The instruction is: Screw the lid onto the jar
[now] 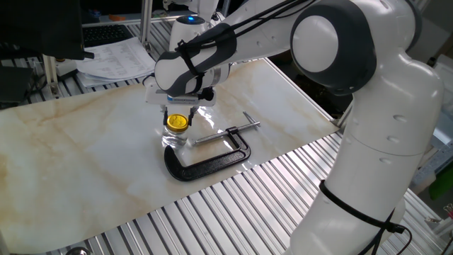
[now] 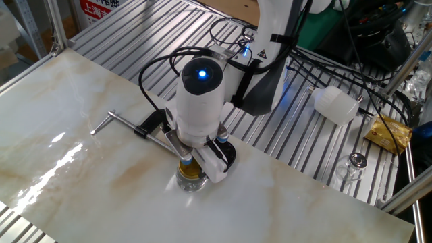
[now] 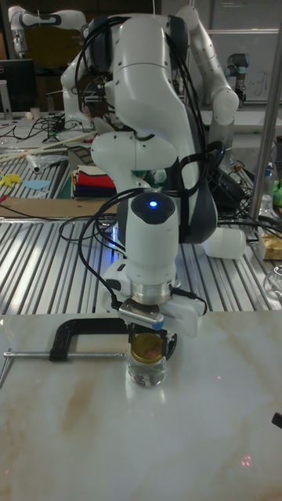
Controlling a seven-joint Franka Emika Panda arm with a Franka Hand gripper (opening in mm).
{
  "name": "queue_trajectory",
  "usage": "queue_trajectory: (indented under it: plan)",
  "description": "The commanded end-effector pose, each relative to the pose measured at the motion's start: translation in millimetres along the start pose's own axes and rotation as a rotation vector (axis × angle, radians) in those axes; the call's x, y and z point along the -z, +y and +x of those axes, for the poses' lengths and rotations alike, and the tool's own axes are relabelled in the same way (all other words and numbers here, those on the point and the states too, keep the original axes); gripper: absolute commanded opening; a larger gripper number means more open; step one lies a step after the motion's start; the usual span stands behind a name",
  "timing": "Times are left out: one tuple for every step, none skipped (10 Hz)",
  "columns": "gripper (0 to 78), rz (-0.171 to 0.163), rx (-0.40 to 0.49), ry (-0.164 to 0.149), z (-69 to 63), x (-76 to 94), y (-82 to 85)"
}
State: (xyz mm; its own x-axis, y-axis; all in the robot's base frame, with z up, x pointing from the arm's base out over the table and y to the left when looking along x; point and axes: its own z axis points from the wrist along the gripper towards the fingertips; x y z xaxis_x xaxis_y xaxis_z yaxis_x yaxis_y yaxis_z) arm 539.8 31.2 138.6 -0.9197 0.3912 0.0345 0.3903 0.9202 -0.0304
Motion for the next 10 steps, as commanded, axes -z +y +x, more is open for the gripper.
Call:
queue_trajectory:
  plan:
    - [1.1, -0.001, -0.22, -0.031, 2.6, 2.3, 0.9]
    - [1.1, -0.003, -0.266, -0.034, 2.8, 2.8, 0.1]
    - [1.1, -0.004, -0.31, -0.035, 2.9, 3.0, -0.2]
    - [1.1, -0.004, -0.319, -0.035, 2.9, 3.0, -0.2]
    - [1.1, -0.003, -0.395, -0.029, 2.9, 3.0, -0.2]
    - [1.1, -0.004, -0.439, -0.023, 2.9, 3.0, -0.2]
    - [1.1, -0.005, -0.494, -0.019, 3.0, 3.0, -0.2]
    - [1.1, -0.01, -0.552, -0.015, 3.0, 3.0, -0.2]
    - [1.1, -0.011, -0.577, -0.015, 3.0, 3.0, -0.2]
    - [1.1, -0.016, -0.694, -0.012, 3.0, 3.0, -0.2]
